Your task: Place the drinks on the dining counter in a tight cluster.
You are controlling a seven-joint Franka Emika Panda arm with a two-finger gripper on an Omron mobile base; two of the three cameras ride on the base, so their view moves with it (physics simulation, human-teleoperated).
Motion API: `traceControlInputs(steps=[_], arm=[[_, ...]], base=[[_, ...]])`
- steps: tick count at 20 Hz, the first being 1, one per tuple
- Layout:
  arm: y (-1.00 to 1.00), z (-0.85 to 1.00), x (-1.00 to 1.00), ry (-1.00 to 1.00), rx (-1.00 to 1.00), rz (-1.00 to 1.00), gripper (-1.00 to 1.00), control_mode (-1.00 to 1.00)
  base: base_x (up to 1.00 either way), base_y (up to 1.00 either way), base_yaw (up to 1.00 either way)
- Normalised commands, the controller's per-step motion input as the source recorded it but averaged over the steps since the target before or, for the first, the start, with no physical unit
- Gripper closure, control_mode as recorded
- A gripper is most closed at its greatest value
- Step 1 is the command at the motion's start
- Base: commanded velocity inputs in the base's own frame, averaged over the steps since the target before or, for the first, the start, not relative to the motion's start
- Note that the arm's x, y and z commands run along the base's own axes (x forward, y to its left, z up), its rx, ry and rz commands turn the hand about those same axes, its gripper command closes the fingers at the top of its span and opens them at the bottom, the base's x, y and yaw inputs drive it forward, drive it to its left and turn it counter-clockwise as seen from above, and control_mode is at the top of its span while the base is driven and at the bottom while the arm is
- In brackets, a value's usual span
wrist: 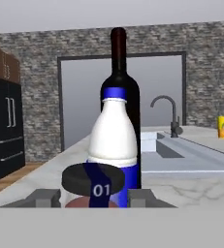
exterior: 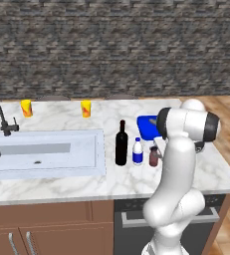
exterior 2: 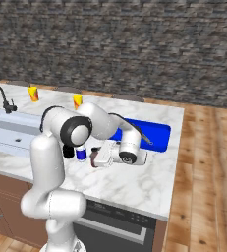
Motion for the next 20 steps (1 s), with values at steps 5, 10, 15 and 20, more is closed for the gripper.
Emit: traceControlInputs(steps=[5,10,15,20], arm=[[0.00,-0.09,0.00,-0.11,0.00,0.05,-1.00,-1.00],[0.00,0.03,0.00,-0.06,0.00,0.01,-1.00,-1.00],[0.00,0.02,-0.09,-0.01,0.00,0.00,-1.00,-1.00],[0.00,0.00,-0.22,-0.03,0.00,0.00,-1.00,-1.00]], base=[[0.00,0.00,0.00],[0.00,0.00,0.00],[0.00,0.00,0.00],[0.00,0.00,0.00]])
